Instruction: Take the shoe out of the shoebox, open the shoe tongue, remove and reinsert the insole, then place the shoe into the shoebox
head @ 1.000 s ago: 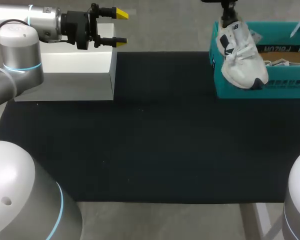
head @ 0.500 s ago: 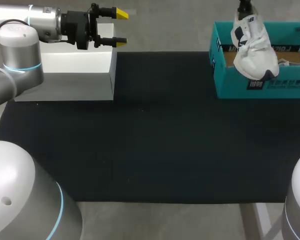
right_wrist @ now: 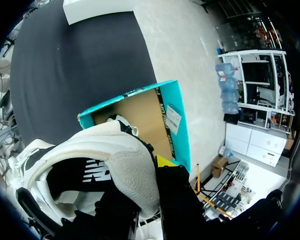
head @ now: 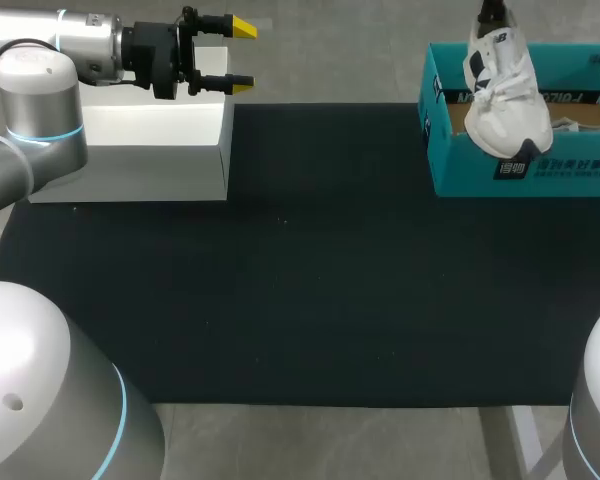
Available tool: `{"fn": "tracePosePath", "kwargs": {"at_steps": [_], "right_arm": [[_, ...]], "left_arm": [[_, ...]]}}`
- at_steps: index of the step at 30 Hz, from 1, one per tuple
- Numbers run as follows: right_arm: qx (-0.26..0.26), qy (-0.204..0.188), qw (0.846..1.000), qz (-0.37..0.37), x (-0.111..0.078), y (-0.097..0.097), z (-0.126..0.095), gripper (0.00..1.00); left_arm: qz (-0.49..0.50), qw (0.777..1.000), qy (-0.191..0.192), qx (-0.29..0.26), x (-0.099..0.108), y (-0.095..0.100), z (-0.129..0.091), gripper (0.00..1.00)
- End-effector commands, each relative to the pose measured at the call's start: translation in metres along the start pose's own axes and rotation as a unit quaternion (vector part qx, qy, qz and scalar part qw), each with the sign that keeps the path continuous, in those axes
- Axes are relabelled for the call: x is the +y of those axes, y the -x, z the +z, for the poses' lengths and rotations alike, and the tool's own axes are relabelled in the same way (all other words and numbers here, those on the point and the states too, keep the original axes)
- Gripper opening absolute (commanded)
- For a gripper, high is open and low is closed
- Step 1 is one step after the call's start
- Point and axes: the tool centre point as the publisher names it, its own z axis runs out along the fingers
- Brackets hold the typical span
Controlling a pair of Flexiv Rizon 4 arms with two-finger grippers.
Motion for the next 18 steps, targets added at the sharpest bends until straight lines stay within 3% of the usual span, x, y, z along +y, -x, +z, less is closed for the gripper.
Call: {"fn": "tracePosePath", "kwargs": {"at_steps": [1, 9, 18], "right_arm": [[0.001, 0.004, 1.000, 0.002, -0.027, 0.021, 0.020, 0.00], [-0.008, -0.021, 1.000, -0.004, -0.080, 0.062, 0.067, 0.00], [0.006, -0.046, 0.998, 0.032, -0.108, 0.102, 0.113, 0.00]], "left_arm": [[0.001, 1.000, 0.001, 0.001, -0.001, 0.000, 0.001, 1.00], [0.001, 1.000, 0.001, 0.001, -0.001, 0.000, 0.001, 1.00], [0.001, 1.000, 0.001, 0.001, -0.001, 0.000, 0.001, 1.00]]}}
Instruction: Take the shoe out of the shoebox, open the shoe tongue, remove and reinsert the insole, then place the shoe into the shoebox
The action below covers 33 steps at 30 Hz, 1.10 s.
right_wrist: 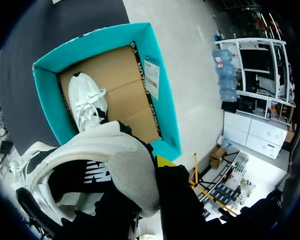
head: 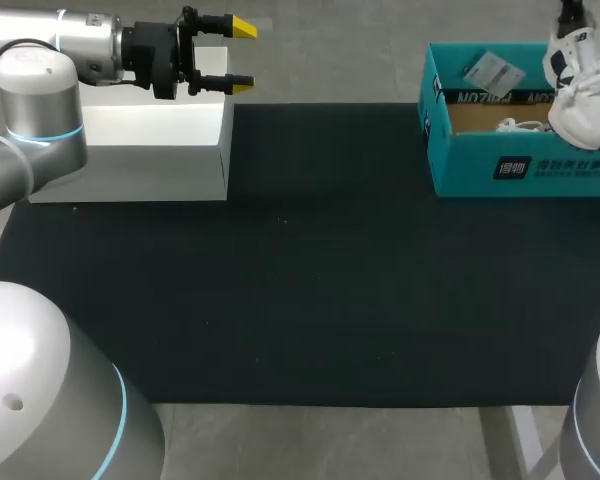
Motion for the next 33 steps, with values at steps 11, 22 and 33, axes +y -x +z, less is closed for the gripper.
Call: {"fn": "tracePosePath", "kwargs": {"at_steps": [11, 22, 33], "right_arm": [[0.035, -0.028, 0.993, 0.110, -0.020, 0.047, 0.043, 0.00], [0.089, -0.129, 0.882, 0.445, -0.044, 0.034, 0.041, 0.00], [0.091, -0.138, 0.822, 0.545, -0.044, 0.028, 0.036, 0.00]], "left_arm": [[0.001, 1.000, 0.001, 0.001, -0.001, 0.000, 0.000, 1.00], [0.001, 1.000, 0.001, 0.001, -0.001, 0.000, 0.000, 1.00], [0.001, 1.000, 0.001, 0.001, -0.001, 0.000, 0.000, 1.00]]}}
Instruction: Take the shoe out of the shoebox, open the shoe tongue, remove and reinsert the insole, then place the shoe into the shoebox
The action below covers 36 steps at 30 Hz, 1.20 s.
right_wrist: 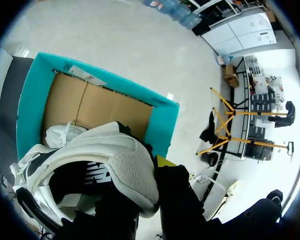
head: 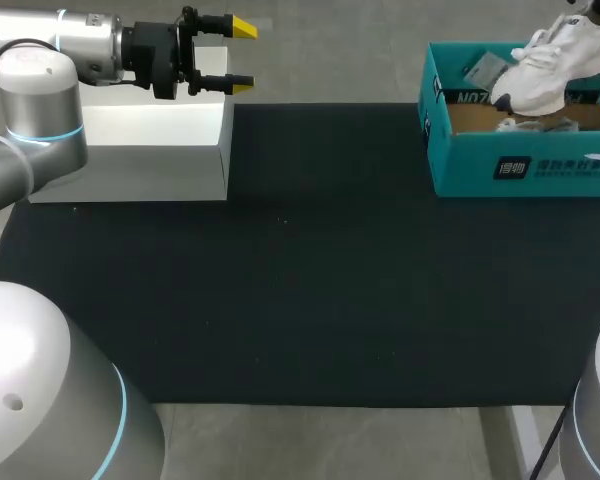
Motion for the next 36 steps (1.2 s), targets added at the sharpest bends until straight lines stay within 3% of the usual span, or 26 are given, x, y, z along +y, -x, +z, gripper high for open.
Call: {"fn": "tracePosePath", "kwargs": {"at_steps": [1, 16, 24, 36], "right_arm": [[0.023, -0.043, 0.985, 0.164, 0.008, 0.004, -0.002, 0.00], [0.023, -0.043, 0.985, 0.164, 0.008, 0.004, -0.002, 0.00], [0.052, -0.031, 0.943, 0.329, 0.004, 0.011, 0.009, 0.00], [0.060, -0.032, 0.943, 0.326, 0.004, 0.011, 0.008, 0.00]], "left_arm": [[0.001, 1.000, 0.001, 0.001, -0.001, 0.000, 0.000, 1.00], [0.001, 1.000, 0.001, 0.001, -0.001, 0.000, 0.000, 1.00], [0.001, 1.000, 0.001, 0.001, -0.001, 0.000, 0.000, 1.00], [0.001, 1.000, 0.001, 0.001, -0.001, 0.000, 0.000, 1.00]]}}
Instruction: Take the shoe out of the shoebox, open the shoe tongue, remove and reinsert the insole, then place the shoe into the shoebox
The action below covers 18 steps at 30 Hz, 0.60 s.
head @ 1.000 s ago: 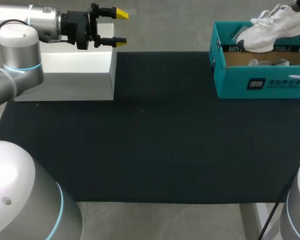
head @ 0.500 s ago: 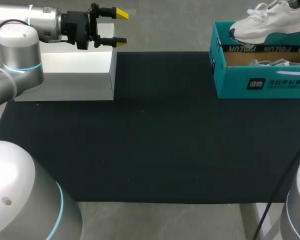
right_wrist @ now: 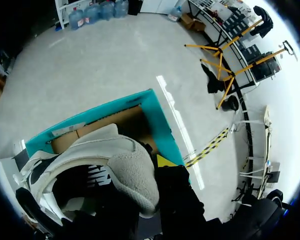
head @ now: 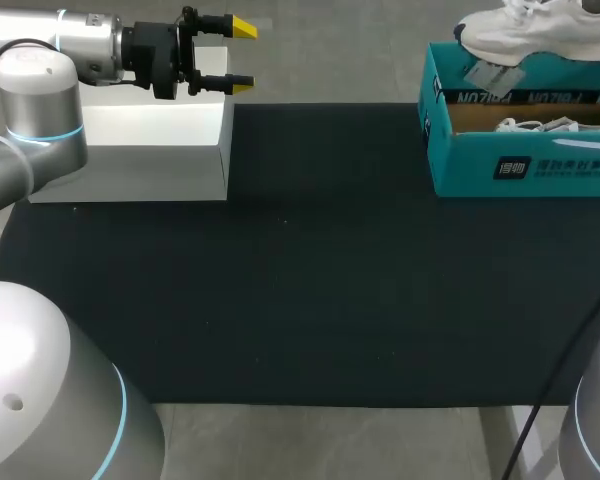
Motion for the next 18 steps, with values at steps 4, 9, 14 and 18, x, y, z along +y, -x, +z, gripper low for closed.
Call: {"fn": "tracePosePath", "kwargs": {"at_steps": [4, 9, 14, 18], "right_arm": [[0.007, 0.004, 1.000, 0.003, -0.002, -0.002, 0.003, 0.00], [0.017, 0.037, 0.999, 0.032, -0.007, -0.009, 0.030, 0.00], [0.020, 0.043, 0.998, 0.043, -0.017, -0.015, 0.047, 0.00], [0.021, 0.035, 0.998, 0.042, -0.026, -0.014, 0.056, 0.00]], "left_arm": [[0.001, 1.000, 0.001, 0.001, -0.001, 0.000, 0.000, 1.00], [0.001, 1.000, 0.001, 0.001, -0.001, 0.000, 0.000, 1.00], [0.001, 1.000, 0.001, 0.001, -0.001, 0.000, 0.000, 1.00], [0.001, 1.000, 0.001, 0.001, -0.001, 0.000, 0.000, 1.00]]}}
